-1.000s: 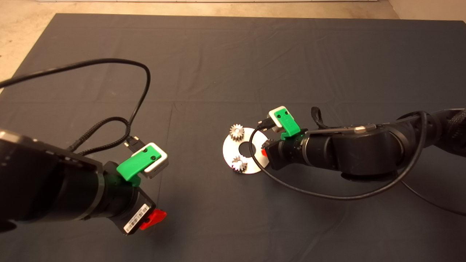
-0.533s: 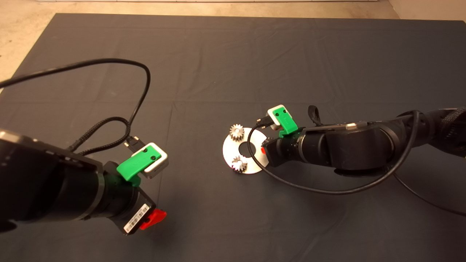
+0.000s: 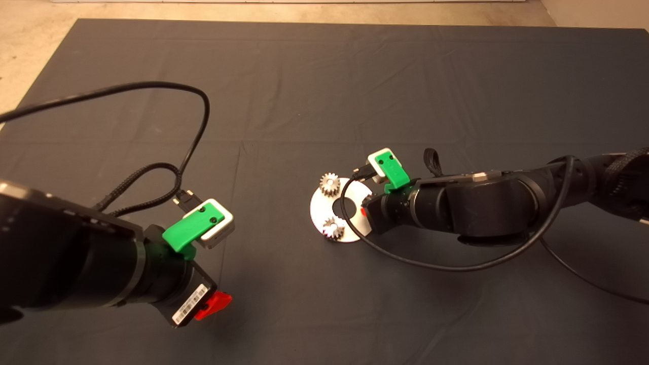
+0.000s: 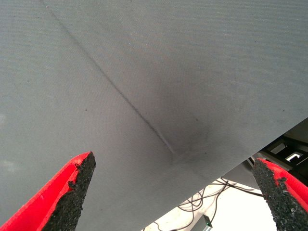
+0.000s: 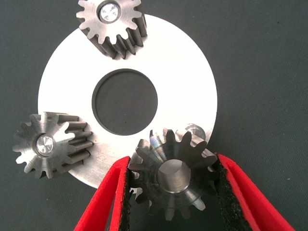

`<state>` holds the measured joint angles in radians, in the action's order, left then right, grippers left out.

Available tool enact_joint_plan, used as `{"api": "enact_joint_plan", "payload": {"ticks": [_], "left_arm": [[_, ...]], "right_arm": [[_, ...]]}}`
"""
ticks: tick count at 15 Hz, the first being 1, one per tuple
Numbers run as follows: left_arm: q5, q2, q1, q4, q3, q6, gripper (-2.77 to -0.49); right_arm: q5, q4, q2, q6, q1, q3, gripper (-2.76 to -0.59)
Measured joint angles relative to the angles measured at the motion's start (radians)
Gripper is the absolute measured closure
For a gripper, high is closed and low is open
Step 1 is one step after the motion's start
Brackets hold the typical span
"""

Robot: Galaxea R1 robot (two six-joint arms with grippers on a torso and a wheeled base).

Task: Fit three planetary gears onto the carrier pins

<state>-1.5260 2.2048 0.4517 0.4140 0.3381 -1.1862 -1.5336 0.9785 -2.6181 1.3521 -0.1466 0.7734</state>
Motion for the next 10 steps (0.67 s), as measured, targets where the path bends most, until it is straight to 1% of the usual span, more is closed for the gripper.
{"api": "enact_joint_plan", "payload": {"ticks": [5, 7, 10], "left_arm": [[0.0, 0.0, 0.0, 0.0, 0.0, 0.0, -2.33], [0.0, 0.0, 0.0, 0.0, 0.0, 0.0, -2.34], [0.0, 0.0, 0.0, 0.0, 0.0, 0.0, -2.34]], "right_arm": [[0.0, 0.001, 0.003, -0.002, 0.0, 0.0, -1.03], [-0.001, 0.006, 0.006, -0.002, 0.0, 0.001, -1.02], [0.0, 0.011, 0.006, -0.002, 0.0, 0.008, -1.02]]}}
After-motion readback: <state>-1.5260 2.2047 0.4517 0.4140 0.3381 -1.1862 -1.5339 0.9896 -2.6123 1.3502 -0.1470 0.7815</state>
